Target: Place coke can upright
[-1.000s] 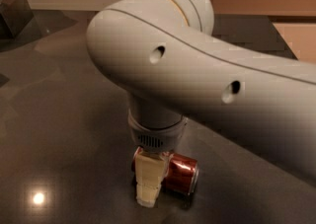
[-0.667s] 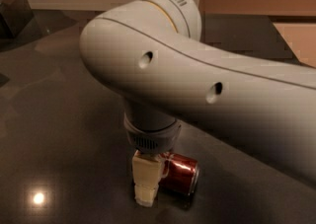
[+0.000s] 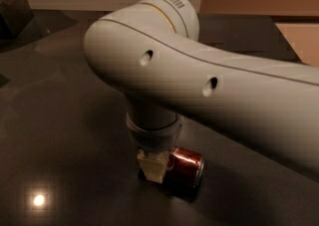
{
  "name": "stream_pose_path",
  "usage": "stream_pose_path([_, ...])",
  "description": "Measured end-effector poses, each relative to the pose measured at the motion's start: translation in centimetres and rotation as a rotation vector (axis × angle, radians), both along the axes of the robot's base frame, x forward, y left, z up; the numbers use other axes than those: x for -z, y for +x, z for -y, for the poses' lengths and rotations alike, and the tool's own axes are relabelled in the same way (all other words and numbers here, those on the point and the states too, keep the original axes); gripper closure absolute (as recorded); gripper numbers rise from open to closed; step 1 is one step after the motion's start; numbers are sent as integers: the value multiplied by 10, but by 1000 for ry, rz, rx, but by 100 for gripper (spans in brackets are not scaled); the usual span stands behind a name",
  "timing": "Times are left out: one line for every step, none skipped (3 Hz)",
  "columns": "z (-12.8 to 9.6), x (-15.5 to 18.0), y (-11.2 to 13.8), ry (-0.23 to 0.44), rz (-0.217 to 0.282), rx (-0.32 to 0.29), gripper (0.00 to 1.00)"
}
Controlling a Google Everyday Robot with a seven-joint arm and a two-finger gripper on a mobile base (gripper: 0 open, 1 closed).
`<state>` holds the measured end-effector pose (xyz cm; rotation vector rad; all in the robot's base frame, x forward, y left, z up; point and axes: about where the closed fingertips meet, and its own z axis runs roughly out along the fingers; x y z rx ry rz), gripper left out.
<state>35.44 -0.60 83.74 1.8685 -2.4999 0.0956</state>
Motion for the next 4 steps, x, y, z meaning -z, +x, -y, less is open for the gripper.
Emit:
stream_pose_path([2, -13, 7, 58, -2, -3, 70])
stream_pose_path([6, -43, 18, 175, 42, -12, 92])
stream_pose_path([13, -69, 25, 344, 105, -32, 100])
stream_pose_path([23, -85, 44, 549, 176, -33, 100])
